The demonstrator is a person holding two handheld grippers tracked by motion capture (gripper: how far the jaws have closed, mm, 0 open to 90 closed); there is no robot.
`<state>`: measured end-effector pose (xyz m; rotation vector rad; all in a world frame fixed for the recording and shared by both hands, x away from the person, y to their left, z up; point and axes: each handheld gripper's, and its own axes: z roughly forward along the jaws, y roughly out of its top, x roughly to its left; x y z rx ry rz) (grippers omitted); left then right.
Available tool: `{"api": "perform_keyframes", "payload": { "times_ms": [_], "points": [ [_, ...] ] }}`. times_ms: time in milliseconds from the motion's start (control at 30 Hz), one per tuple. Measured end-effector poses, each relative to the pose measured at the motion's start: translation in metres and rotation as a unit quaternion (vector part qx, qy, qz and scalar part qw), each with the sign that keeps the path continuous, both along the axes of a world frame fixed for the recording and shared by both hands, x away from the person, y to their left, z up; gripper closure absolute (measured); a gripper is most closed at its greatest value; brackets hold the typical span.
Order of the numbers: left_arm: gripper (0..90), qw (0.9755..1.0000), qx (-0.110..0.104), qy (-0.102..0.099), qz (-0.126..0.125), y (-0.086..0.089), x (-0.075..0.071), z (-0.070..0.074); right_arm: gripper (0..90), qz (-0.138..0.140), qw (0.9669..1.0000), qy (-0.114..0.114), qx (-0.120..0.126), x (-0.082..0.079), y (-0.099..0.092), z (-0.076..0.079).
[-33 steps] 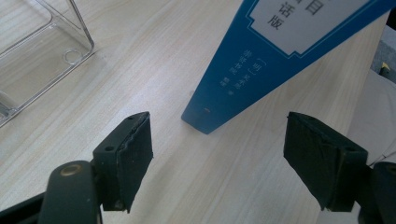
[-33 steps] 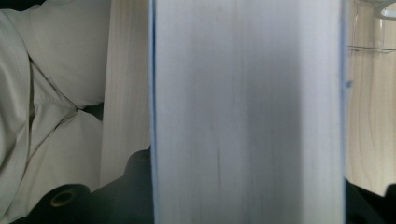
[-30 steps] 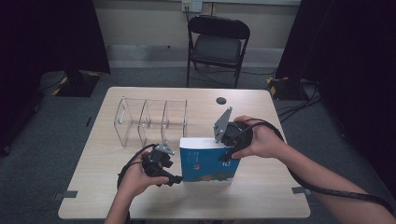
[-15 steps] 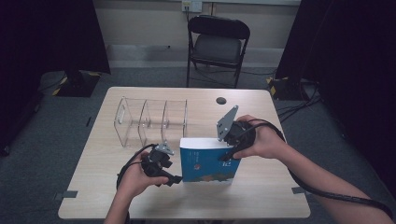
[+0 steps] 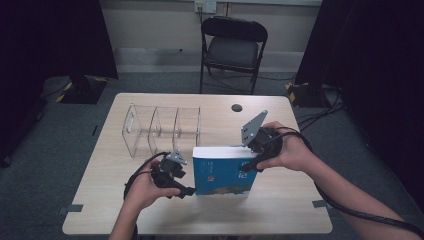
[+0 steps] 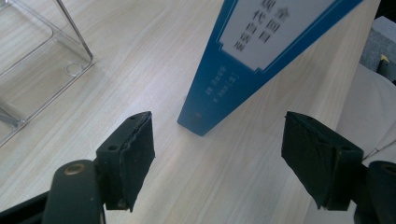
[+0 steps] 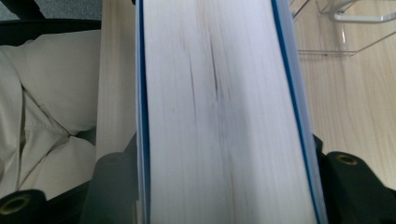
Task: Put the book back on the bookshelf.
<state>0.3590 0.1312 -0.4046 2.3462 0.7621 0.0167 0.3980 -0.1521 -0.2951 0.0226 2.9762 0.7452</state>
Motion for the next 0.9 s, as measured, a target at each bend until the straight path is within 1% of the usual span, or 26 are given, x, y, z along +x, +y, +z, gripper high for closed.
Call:
{"api": "perform_keyframes", "payload": {
  "times_ms": [100,167,233,333,367,400,433,500,533,567,600,633,667,700,733,767,800,833,867,900],
  "points": [
    [25.4,1.0,0.001,-0.003,-0.008,-0.001,0.001,0.003,42.6,-0.005,1.0,0.005,0.005,0.0,-0.004,-0.001],
    [25.5,1.0,-0.003,-0.003,-0.007,-0.002,0.0,0.005,40.4,-0.004,1.0,0.004,0.006,0.0,-0.006,-0.002],
    [25.6,0.9999,-0.001,-0.005,-0.01,-0.002,0.001,0.008,40.0,-0.012,0.9999,0.007,0.005,0.0,-0.009,-0.003],
    [25.6,0.9999,-0.011,-0.009,-0.008,-0.003,0.001,0.013,37.7,-0.018,0.9995,0.014,0.021,0.002,-0.015,-0.006],
    [25.6,0.9999,-0.008,-0.011,-0.01,-0.003,0.001,0.016,37.4,-0.022,0.9993,0.016,0.026,0.002,-0.017,-0.007],
    [25.7,0.9998,-0.002,-0.012,-0.016,-0.003,0.001,0.018,36.9,-0.028,0.9991,0.012,0.028,0.001,-0.018,-0.008],
    [25.8,0.9998,-0.004,-0.012,-0.015,-0.003,0.002,0.02,36.9,-0.03,0.999,0.012,0.032,0.001,-0.019,-0.009],
    [25.8,0.9996,0.005,-0.018,-0.022,-0.003,0.002,0.025,36.6,-0.035,0.9986,0.016,0.035,0.001,-0.022,-0.011],
    [26.0,0.9998,0.0,-0.014,-0.013,-0.005,0.001,0.027,36.6,-0.035,0.9985,0.017,0.037,0.002,-0.023,-0.012],
    [26.0,0.9997,-0.001,-0.017,-0.02,-0.005,0.002,0.029,36.6,-0.038,0.9984,0.017,0.038,0.002,-0.024,-0.013],
    [26.0,0.9997,-0.001,-0.017,-0.02,-0.005,0.002,0.029,36.6,-0.038,0.9984,0.017,0.038,0.002,-0.024,-0.013],
    [26.0,0.9996,0.0,-0.018,-0.019,-0.007,0.002,0.033,36.4,-0.045,0.9978,0.022,0.044,0.002,-0.028,-0.015],
    [26.0,0.9994,0.006,-0.022,-0.025,-0.008,0.003,0.035,36.4,-0.045,0.9975,0.025,0.048,0.003,-0.029,-0.016],
    [26.0,0.9997,-0.009,-0.019,-0.012,-0.01,0.001,0.035,36.4,-0.048,0.9973,0.026,0.05,0.003,-0.03,-0.016],
    [26.0,0.9996,-0.002,-0.019,-0.022,-0.009,0.003,0.038,36.5,-0.047,0.9972,0.026,0.052,0.003,-0.03,-0.016],
    [26.0,0.9996,-0.012,-0.017,-0.018,-0.011,0.003,0.039,36.5,-0.046,0.9973,0.027,0.051,0.002,-0.03,-0.017],
    [26.0,0.9994,0.003,-0.022,-0.026,-0.011,0.004,0.042,36.5,-0.047,0.9972,0.027,0.05,0.002,-0.03,-0.017],
    [26.0,0.9995,-0.001,-0.022,-0.021,-0.012,0.004,0.042,36.5,-0.047,0.9972,0.028,0.051,0.002,-0.031,-0.017],
    [26.0,0.9994,-0.003,-0.022,-0.026,-0.013,0.004,0.044,36.5,-0.047,0.9971,0.028,0.052,0.002,-0.031,-0.017],
    [26.0,0.9993,0.003,-0.021,-0.031,-0.013,0.005,0.046,36.5,-0.047,0.9972,0.028,0.053,0.002,-0.031,-0.017]
  ]
}}
